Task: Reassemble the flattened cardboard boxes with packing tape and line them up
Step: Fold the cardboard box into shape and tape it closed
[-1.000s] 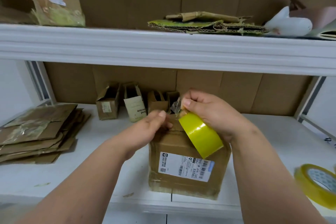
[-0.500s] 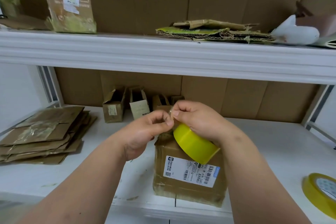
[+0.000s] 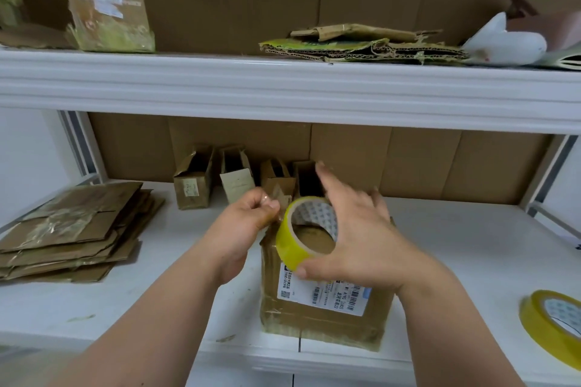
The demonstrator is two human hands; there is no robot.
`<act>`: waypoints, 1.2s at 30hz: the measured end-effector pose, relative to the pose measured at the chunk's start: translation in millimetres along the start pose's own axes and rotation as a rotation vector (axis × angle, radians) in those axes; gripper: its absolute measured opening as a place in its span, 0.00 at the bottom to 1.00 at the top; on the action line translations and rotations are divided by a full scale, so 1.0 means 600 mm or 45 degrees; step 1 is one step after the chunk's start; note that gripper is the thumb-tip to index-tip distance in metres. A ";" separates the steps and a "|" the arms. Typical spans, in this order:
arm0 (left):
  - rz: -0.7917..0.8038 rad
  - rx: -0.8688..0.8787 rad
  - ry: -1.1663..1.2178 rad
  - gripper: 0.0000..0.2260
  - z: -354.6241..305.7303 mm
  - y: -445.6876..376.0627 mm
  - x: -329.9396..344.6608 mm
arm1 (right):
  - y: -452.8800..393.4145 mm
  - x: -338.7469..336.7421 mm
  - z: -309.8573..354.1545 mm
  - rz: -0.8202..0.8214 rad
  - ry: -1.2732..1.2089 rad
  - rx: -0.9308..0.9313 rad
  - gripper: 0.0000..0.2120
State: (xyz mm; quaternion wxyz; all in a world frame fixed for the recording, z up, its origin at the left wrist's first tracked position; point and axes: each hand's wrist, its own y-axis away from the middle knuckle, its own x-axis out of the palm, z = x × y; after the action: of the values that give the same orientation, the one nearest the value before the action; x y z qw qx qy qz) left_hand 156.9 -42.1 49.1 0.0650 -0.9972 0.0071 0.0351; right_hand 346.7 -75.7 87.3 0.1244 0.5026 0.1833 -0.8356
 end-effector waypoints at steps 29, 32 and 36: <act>-0.365 -0.060 0.152 0.09 0.029 -0.005 0.017 | -0.028 -0.059 -0.090 -0.182 -0.562 -0.087 0.30; -0.402 -0.052 0.147 0.08 0.030 -0.005 0.022 | -0.024 -0.061 -0.087 -0.211 -0.362 -0.073 0.25; -0.440 -0.074 0.181 0.08 0.030 -0.009 0.018 | -0.028 -0.056 -0.089 -0.237 -0.186 0.007 0.28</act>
State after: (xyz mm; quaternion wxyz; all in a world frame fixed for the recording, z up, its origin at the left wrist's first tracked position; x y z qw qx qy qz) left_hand 166.8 -34.2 31.1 0.0404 -0.9850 -0.1609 -0.0470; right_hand 398.3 -36.5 97.3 0.0580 0.4215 0.2172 -0.8785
